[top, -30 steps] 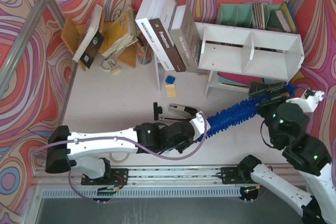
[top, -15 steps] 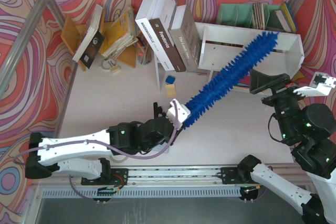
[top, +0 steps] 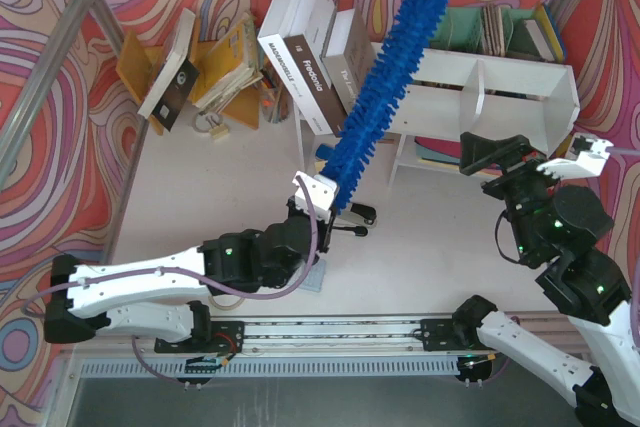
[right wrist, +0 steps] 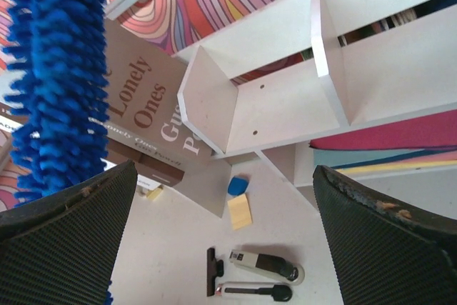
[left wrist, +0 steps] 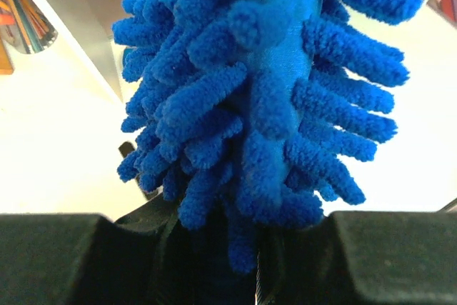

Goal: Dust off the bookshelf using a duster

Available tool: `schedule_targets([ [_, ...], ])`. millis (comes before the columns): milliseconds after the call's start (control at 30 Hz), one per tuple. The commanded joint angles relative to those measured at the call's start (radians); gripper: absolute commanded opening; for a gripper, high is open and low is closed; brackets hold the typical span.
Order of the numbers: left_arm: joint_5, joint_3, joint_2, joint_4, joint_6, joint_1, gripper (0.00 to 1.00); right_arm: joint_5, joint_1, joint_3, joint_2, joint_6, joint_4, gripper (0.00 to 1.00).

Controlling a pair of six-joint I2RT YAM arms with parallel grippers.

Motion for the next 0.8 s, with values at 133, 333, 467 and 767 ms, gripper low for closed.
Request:
schedule_targets([
  [133,-0.067,0.263,0.189,-0.019,-0.291,0.005,0.0,0.025,0.0,-0.026,0.042,0.069,0.009,0.99],
  [333,-0.067,0.438,0.289,-0.156,-0.433,0.005,0.0,0.061,0.001,-0.029,0.028,0.079,0.004,0.99],
  [467,-0.006,0.553,0.36,-0.226,-0.461,0.01,0.0,0.067,0.0,-0.035,0.015,0.086,0.001,0.99],
  [767,0.15,0.64,0.45,-0.319,-0.546,0.068,0.0,0.08,0.0,-0.068,-0.001,0.109,-0.019,0.99],
])
